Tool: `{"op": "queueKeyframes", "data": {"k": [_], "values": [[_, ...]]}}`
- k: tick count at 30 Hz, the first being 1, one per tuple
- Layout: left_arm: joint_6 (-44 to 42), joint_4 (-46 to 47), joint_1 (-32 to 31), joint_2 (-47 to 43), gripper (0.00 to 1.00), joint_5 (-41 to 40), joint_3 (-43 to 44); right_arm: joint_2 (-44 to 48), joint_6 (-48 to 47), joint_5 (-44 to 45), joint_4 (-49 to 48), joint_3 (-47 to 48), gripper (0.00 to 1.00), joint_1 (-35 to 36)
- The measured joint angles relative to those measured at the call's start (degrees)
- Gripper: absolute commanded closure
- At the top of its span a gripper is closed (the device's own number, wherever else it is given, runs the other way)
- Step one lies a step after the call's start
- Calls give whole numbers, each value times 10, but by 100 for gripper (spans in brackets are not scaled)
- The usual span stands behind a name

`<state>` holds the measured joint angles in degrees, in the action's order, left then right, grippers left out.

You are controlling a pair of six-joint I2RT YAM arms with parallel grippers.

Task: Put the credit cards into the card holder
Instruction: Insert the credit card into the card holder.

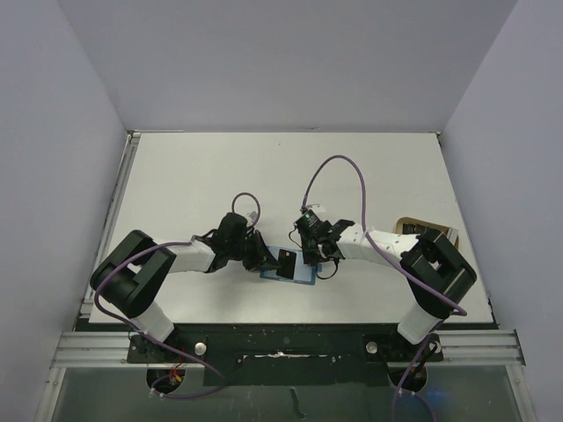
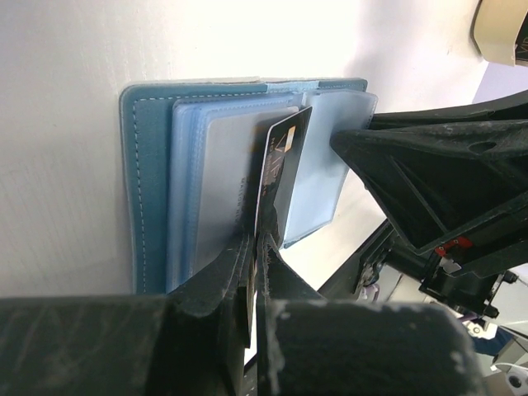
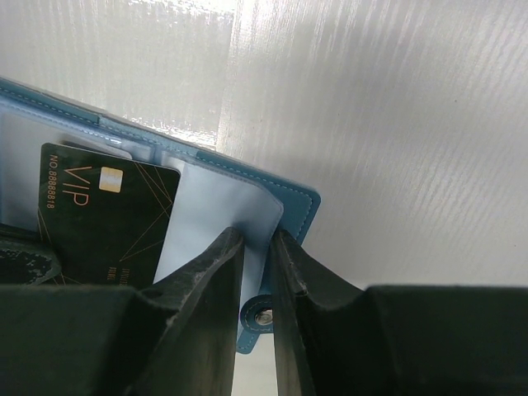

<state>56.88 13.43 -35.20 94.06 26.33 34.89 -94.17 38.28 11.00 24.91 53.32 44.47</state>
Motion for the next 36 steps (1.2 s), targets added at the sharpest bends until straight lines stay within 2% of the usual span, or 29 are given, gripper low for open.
{"op": "queueKeyframes", "data": {"k": [31,36], "values": [[39,19,-26,12,100,-23,4,11,12,4,-15,-16,79,0],[39,26,-31,18,100,-23,8,11,12,4,-15,-16,76,0]]}}
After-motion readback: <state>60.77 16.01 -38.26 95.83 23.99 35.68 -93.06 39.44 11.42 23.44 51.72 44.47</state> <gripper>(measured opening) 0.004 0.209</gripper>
